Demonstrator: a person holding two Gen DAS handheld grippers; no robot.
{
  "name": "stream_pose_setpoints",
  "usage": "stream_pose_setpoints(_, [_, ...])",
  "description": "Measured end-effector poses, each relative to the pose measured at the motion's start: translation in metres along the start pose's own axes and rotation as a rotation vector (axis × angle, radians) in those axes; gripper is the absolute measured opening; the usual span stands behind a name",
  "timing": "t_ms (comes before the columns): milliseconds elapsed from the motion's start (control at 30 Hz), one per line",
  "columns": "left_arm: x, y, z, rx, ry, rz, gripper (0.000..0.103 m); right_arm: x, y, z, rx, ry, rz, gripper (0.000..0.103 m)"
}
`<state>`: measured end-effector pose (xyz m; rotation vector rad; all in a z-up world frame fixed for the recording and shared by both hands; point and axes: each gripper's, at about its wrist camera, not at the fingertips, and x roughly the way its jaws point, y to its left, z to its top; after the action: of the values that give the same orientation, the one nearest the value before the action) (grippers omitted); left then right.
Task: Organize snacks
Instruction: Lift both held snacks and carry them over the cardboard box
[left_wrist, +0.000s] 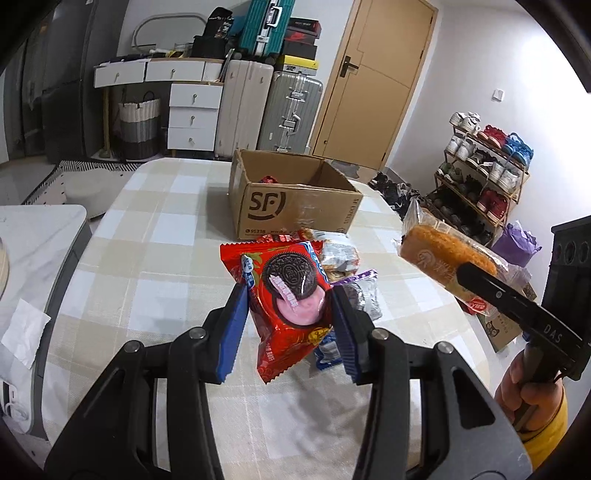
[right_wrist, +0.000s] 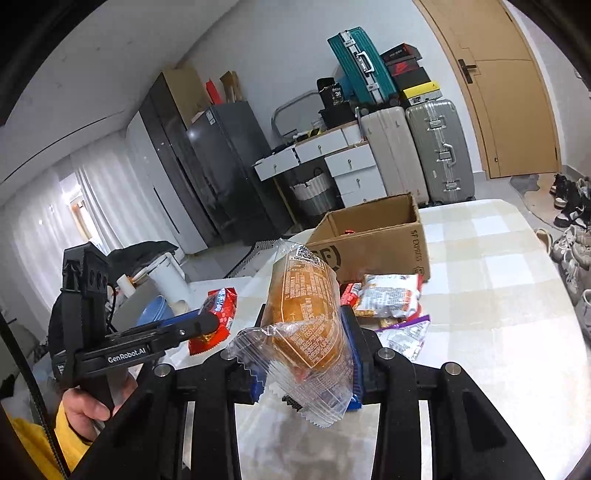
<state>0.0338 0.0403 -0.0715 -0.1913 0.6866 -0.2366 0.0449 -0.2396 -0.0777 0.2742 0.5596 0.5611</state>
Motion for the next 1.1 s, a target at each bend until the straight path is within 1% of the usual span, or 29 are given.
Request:
stream_pose_setpoints(133, [-0.014, -0.009, 0.000, 0.016, -0.011, -0.002, 0.042, -0.009, -0.003, -0.005, 0.017, -0.003, -0.007, 0.035])
stream_pose_setpoints(333, [-0.036, -0.024, 0.000, 0.044, -0.025, -0.007, 0.042, -0.021, -0.003, -0.002, 0.026, -0.031, -0.001, 0.035])
stream_pose_setpoints(433, [-0.041, -0.026, 0.003, 0.048, -0.030, -0.011, 0.042, -0.026, 0.000, 0.003, 0.017, -0.043, 0.004, 0.035])
stream_pose_setpoints(700, [-0.048, -0.030, 0.009, 0.044, -0.028, -0.024, 0.042, -0.020, 0.001, 0.018, 0.014, -0.049, 0.010, 0.035])
stream_pose_setpoints(933, [-0.041, -0.029, 0.030, 0.047, -0.037, -0.036, 0.042, -0.006, 0.001, 0.039, -0.007, -0.054, 0.022, 0.035])
stream_pose_setpoints(1100, [-0.033, -0.029, 0.062, 0.058, -0.063, -0.026, 0.042, 0.007, 0.001, 0.062, -0.029, -0.066, 0.029, 0.035])
